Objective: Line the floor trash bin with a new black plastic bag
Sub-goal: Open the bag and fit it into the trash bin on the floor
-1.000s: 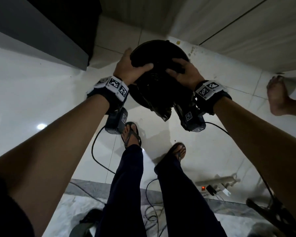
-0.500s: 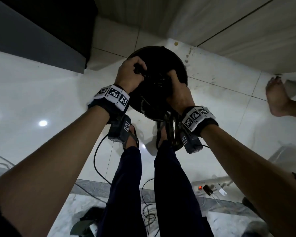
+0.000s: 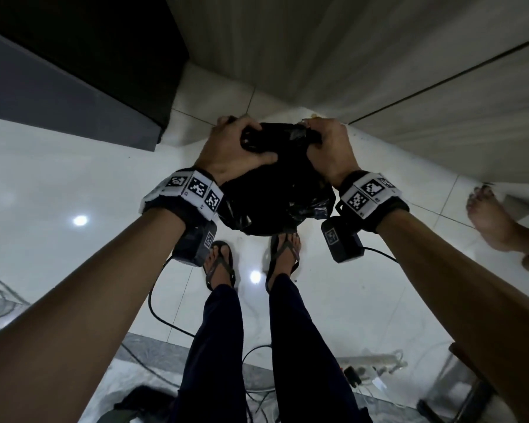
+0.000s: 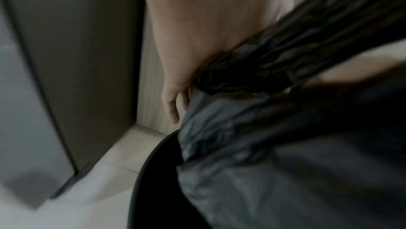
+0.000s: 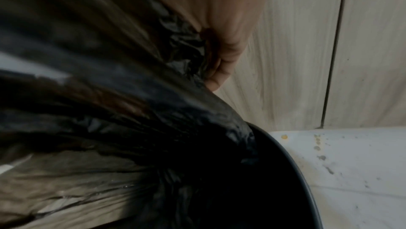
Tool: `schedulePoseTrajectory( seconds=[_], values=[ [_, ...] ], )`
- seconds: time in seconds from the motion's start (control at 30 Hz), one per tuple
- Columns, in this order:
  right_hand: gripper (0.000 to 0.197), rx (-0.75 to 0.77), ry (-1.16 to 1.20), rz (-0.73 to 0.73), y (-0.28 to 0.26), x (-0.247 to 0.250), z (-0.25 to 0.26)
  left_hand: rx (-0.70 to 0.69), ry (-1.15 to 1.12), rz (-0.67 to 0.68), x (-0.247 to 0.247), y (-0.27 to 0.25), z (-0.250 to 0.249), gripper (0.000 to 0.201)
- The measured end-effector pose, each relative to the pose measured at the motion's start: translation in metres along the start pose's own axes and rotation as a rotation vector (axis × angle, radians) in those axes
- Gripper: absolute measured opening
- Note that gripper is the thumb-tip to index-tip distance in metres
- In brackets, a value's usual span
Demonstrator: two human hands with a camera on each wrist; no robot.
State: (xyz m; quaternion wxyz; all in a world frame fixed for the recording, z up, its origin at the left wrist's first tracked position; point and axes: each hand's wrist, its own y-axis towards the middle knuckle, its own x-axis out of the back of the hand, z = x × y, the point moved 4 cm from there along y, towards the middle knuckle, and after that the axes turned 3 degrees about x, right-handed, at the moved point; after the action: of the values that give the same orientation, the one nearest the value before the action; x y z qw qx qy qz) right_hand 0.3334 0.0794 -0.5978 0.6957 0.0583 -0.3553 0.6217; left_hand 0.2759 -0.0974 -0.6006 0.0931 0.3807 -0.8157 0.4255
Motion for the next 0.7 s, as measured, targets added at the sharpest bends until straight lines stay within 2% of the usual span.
schedulePoseTrajectory(
  seconds=[0.03,0.07,0.13,0.2,0.27,0.33,0.43,0.5,0.53,0.63,0.7],
  values=[
    [0.048,0.002,-0.016,0.010,0.001,0.001,0.001,-0.016,0.088,0.028,-0.003,0.000,-0.001,0.055],
    [0.048,0.025,-0.047,0.016,0.001,0.002,0.003,-0.053,0.171,0.032,-0.006,-0.001,-0.001,0.057],
    [0.042,0.110,-0.125,0.026,-0.001,0.004,0.008,-0.151,0.296,-0.011,-0.008,-0.001,-0.002,0.049],
    [0.042,0.185,-0.194,0.050,-0.005,0.007,0.011,-0.209,0.305,-0.087,-0.003,0.002,-0.001,0.040],
    [0.049,0.271,-0.312,0.053,-0.006,0.008,0.012,-0.218,0.217,-0.168,0.004,0.007,0.002,0.032],
    [0.047,0.378,-0.419,0.083,-0.007,0.005,0.012,-0.198,0.083,-0.223,0.009,0.013,0.005,0.028],
    [0.036,0.449,-0.518,0.159,-0.004,-0.003,0.007,-0.166,-0.172,-0.172,0.010,0.022,0.003,0.034],
    [0.023,0.432,-0.494,0.177,0.000,-0.003,0.004,-0.127,-0.279,-0.106,0.011,0.028,0.003,0.039],
    [0.025,0.388,-0.442,0.179,0.004,-0.003,0.001,-0.108,-0.277,-0.081,0.012,0.031,0.003,0.042],
    [0.055,0.224,-0.289,0.191,0.016,-0.004,-0.009,-0.086,-0.145,-0.033,0.010,0.038,0.005,0.048],
    [0.059,0.145,-0.315,0.235,0.023,-0.008,-0.015,-0.064,-0.008,-0.010,0.006,0.043,0.009,0.043]
  ],
)
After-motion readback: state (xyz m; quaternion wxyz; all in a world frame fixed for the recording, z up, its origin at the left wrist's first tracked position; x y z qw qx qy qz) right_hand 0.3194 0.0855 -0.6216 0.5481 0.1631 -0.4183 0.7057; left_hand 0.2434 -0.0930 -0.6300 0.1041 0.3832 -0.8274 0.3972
